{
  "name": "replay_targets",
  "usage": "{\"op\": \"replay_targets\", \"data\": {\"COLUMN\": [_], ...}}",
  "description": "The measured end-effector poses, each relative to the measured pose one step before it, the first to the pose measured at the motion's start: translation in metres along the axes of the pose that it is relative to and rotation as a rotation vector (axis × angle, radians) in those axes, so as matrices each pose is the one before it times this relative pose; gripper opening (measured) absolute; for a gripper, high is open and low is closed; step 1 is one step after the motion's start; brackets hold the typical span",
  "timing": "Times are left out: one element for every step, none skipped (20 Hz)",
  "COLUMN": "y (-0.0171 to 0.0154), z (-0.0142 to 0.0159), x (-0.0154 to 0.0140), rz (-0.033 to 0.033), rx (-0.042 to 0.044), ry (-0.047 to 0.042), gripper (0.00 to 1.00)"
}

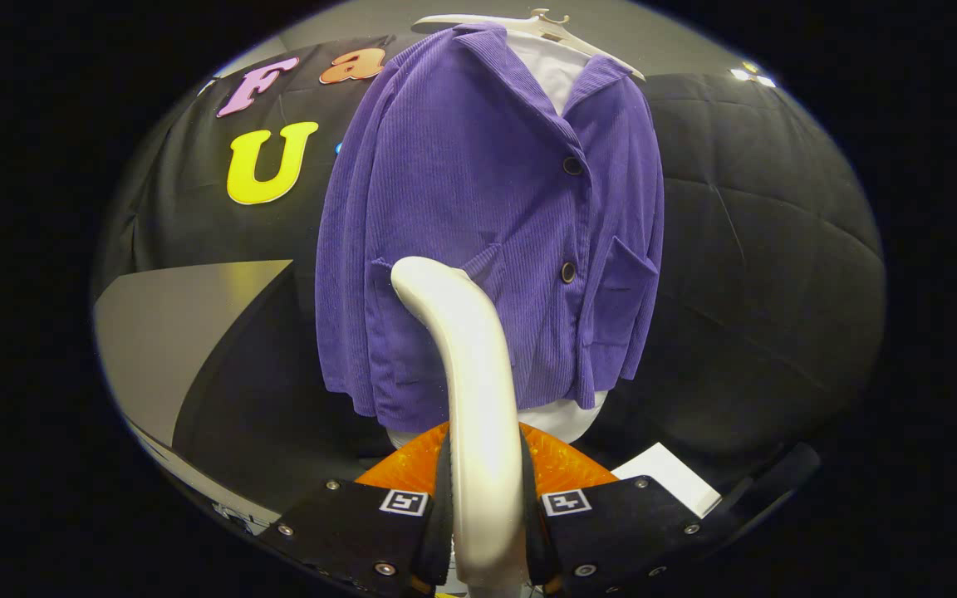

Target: Iron the clothes twice with a garment steamer, once on the left side and once on the right side.

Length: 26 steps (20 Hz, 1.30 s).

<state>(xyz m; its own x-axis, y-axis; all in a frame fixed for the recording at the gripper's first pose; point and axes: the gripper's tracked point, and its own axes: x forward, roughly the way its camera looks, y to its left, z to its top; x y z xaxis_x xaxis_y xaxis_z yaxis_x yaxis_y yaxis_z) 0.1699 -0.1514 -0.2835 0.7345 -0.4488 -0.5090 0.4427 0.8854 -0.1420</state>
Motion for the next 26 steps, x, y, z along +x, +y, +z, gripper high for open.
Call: {"op": "replay_targets", "data": {"y": [-0.00093,-0.00001,0.0007,0.00212,0.00197,-0.00071,0.00017,-0.00084,-0.00166,-0.00226,-0.00439,-0.00628,-0.00691,-0.00657,-0.00652,-0.00446,-0.00545,-0.00619,-0.00952,-0.01121,-0.0099,-0.00999,-0.01219,-0.01165,-0.00788,-0.00415], "z": [-0.00444,-0.00579,-0.0051,-0.00399,-0.0025,-0.0052,-0.00306,-0.00326,-0.00032,0.00025,0.00305,0.00167,0.003,0.00397,0.00754,0.00976,0.0123,0.01104,0.01372,0.0151,0.01535,0.01459,0.01287,0.00952,0.01367,0.01319], "x": [0.00237,0.00311,0.00159,0.00275,0.00015,-0.00084,-0.003,-0.0039,-0.0055,-0.00531,-0.00586,-0.0056,-0.00761,-0.00691,-0.00586,-0.00466,-0.00489,-0.00265,-0.00479,-0.00347,-0.00248,-0.00055,0.00012,0.00149,0.00136,0.0023], "rz": [-0.00495,-0.00918,-0.01054,-0.00779,-0.00559,-0.00452,-0.00452,-0.0093,-0.00999,-0.00977,-0.01493,-0.02185,-0.02089,-0.01504,-0.00384,0.00554,0.00614,0.00223,-0.00271,-0.00386,-0.00182,-0.00607,-0.01817,-0.0169,-0.00683,0.00547], "rx": [0.00854,-0.00336,-0.00842,-0.00403,-0.00054,-0.00125,-0.00766,-0.00804,-0.00257,0.0039,0.00291,-0.0026,-0.01183,-0.00635,0.01205,0.02873,0.02463,-0.00094,-0.01088,0.0014,0.01716,0.01757,0.00211,0.00162,0.01959,0.02672], "ry": [0.00455,0.01296,0.00748,0.00564,0.00713,0.00352,0.00561,0.00331,0.00101,-0.00487,-0.00715,-0.00161,0.00031,-0.00289,-0.012,-0.01575,-0.01571,-0.01026,-0.02033,-0.02521,-0.02299,-0.024,-0.01464,-0.00898,-0.01744,-0.01497], "gripper": [0.36,0.35,0.35,0.35,0.35,0.36,0.36,0.36,0.36,0.36,0.36,0.35,0.35,0.36,0.35,0.35,0.36,0.35,0.35,0.35,0.35,0.35,0.35,0.35,0.35,0.35]}}
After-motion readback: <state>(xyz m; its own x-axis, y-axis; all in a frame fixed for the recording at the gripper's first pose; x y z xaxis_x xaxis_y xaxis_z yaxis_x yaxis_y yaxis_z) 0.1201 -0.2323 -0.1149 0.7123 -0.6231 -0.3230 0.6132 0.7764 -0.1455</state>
